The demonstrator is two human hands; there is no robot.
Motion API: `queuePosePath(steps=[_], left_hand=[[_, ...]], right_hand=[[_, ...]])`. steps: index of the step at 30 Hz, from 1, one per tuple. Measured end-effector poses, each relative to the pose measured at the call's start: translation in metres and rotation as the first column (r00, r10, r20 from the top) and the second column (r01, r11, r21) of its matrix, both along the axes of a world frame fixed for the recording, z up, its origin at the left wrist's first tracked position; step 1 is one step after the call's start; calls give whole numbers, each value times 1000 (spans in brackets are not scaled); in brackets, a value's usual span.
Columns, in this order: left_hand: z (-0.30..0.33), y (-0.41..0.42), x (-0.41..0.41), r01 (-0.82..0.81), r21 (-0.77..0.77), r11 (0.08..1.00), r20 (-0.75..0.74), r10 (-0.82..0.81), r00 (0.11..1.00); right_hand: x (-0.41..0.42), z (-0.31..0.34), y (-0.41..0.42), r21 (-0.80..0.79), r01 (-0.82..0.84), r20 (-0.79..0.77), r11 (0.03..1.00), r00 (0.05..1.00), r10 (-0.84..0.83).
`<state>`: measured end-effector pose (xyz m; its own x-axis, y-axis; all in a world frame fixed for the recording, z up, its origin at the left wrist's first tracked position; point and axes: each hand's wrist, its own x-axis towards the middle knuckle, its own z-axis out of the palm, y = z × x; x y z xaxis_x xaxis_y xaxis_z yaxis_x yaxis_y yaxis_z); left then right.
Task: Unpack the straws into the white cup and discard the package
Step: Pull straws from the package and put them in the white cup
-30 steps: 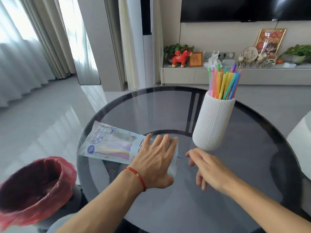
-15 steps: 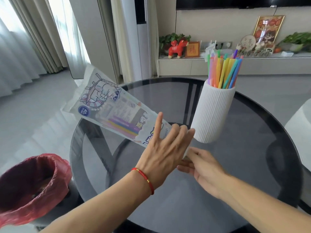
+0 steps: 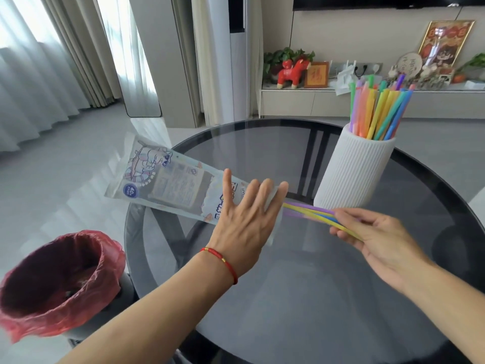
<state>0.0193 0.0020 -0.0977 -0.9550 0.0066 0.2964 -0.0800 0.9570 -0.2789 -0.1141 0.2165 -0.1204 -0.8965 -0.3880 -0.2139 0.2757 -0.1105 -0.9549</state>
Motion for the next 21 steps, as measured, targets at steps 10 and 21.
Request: queuePosePath(steps=[10, 21], left_hand=[[-10, -8, 3, -124, 154, 980, 161, 99, 982], [-14, -14, 0, -220, 418, 882, 325, 81, 942]], right_hand=[[1, 19, 25, 160, 6, -118, 987, 993, 13], [-7, 39, 84, 153, 239, -353, 959, 919, -173]])
